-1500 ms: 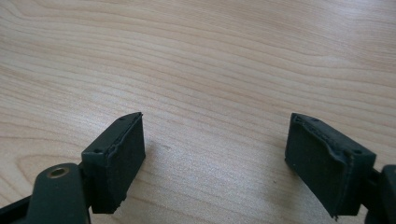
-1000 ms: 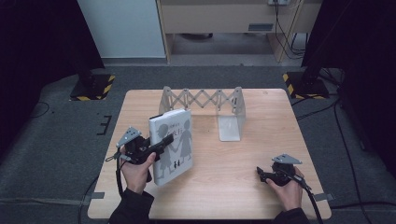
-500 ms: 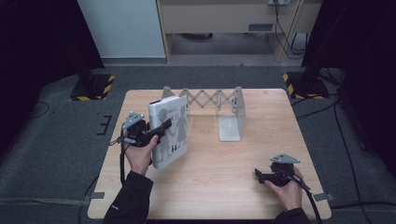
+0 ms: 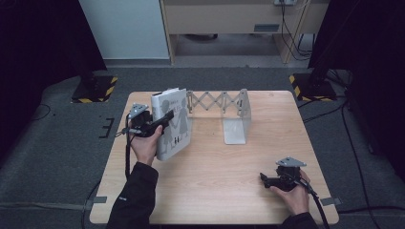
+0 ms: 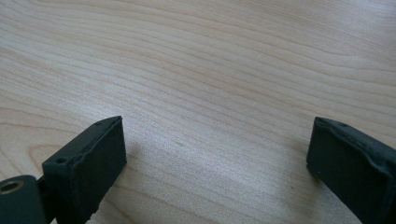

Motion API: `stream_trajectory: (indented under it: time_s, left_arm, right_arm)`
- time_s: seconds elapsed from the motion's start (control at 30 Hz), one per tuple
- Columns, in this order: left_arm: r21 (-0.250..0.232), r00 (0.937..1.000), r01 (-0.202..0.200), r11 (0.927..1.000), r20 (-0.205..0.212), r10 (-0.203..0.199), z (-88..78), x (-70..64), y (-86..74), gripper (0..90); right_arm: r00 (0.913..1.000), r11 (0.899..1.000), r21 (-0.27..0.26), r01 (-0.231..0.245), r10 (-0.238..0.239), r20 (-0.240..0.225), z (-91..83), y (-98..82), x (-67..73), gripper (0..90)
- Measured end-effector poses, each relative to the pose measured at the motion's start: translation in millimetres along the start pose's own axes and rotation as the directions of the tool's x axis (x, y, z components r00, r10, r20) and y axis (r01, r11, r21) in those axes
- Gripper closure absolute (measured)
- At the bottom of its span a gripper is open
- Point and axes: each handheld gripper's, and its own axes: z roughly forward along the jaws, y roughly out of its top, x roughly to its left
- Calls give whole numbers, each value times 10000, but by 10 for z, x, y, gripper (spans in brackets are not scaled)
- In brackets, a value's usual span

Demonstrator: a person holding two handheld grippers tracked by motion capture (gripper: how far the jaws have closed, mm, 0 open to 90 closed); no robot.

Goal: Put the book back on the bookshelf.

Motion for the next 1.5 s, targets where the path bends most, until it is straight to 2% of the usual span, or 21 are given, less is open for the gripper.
stream_trajectory:
  time_s: [0.1, 0.23, 0.4, 0.5, 0.67, 0.87, 1.03, 1.33, 1.37, 1.47, 1.5]
  left_arm:
    - [-38, 9999, 99, 9999, -38, -99, 48, 24, 8, 529]
    - [-97, 9992, -149, 9998, -381, 145, 131, 6, 14, 529]
    - [16, 9985, -99, 9999, -545, 100, 219, 1, 7, 528]
    - [97, 9966, -390, 9992, -727, 396, 305, -38, -24, 528]
    - [226, 9966, -400, 9989, -716, 415, 397, -44, -53, 528]
    - [280, 9941, -614, 9977, -879, 637, 478, -47, -116, 528]
    - [69, 9937, -727, 9973, -855, 730, 451, -38, -172, 526]
    - [162, 9905, -1114, 9936, -796, 1124, 263, -59, -298, 518]
    - [194, 9894, -1257, 9919, -705, 1267, 197, -75, -351, 518]
    - [237, 9866, -1449, 9892, -718, 1463, 143, -102, -403, 517]
    - [247, 9831, -1691, 9853, -673, 1704, 81, -137, -471, 517]
  right_arm:
    - [10000, 10000, -8, 28, -28, 5, 1, -1, -1, 51]
    - [10000, 10000, -17, 22, -22, 14, 2, -1, 0, 51]
    - [10000, 10000, -7, 25, -25, 3, 1, 0, -1, 51]
    - [10000, 10000, -10, 30, -30, 9, 1, 0, -1, 51]
    - [10000, 10000, -21, 23, -23, 18, 2, -1, 0, 51]
    - [10000, 10000, -23, 27, -27, 17, 2, -1, 0, 51]
    - [10000, 10000, -8, 30, -30, 4, 1, -1, -1, 51]
    - [10000, 10000, -14, 34, -34, 6, 2, -1, -1, 51]
    - [10000, 10000, -11, -2, 2, 14, 1, 0, 1, 51]
    - [10000, 10000, -12, 37, -37, 11, 1, -1, -1, 51]
    - [10000, 10000, -22, 22, -22, 20, 2, -1, 0, 51]
